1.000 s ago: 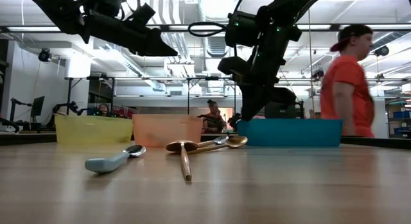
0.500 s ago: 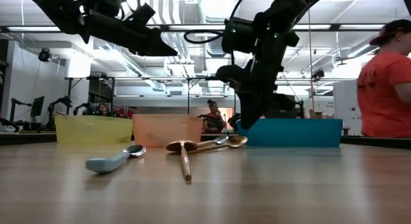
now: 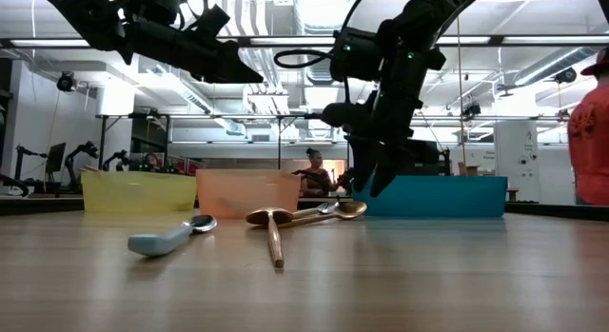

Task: Sort silverware by color (type)
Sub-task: Put the gold spoon into the yellow bin

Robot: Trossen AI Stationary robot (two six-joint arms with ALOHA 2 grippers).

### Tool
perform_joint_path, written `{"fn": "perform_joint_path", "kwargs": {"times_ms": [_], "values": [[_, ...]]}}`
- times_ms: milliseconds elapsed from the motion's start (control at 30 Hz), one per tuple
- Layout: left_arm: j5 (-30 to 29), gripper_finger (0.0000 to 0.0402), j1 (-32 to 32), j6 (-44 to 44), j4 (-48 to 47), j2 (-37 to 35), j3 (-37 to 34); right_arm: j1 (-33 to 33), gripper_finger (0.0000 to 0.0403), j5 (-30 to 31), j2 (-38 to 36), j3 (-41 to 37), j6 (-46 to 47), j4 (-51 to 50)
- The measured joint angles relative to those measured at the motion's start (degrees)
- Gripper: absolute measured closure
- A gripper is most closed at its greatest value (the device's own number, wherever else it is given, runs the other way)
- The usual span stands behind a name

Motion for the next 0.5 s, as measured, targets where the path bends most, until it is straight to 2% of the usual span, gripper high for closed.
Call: {"fn": "perform_joint_path", "kwargs": {"times_ms": [200,500], "values": [[0.0,0.0324,0.0,-0.4,0.0,0.0,0.0,0.0,0.0250,4.6,0.0,-0.3,0.0,0.2],[0.0,0.0324,0.0,-0.5,0.0,0.0,0.0,0.0,0.0242,5.7,0.0,-0.8,-0.5,1.7]]}}
